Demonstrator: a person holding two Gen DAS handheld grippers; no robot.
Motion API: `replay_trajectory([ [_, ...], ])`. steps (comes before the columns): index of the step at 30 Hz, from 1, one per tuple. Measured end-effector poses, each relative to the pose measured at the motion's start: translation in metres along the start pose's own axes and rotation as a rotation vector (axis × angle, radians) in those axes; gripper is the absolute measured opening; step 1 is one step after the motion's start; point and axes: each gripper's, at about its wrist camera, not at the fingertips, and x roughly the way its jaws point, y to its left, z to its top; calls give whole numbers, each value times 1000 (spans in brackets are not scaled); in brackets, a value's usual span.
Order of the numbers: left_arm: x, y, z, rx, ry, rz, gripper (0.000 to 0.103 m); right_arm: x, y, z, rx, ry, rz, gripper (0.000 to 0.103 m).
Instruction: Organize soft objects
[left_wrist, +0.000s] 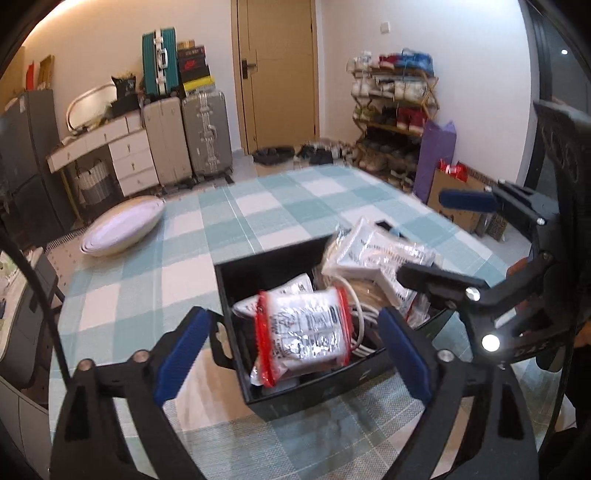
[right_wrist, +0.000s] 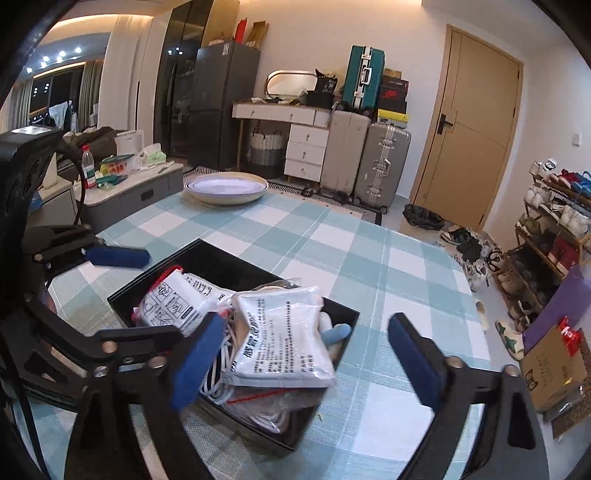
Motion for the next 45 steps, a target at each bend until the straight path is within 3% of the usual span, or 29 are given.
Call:
replay_trajectory([
  [7,-30,11,-2,-67,-77,29,103,-38,-6,-7,48,-83,81,102],
  [17,-51,11,-18,-75,-130,92,103,-81,5,-15,83,-184,124,102],
  [32,-48,15,-43,-127,-157,153,103,-76,11,-47,154,-169,123,103],
  [45,-41,22,-52,-164,-171,181,103,-76,17,-56,157,-226,112,103],
])
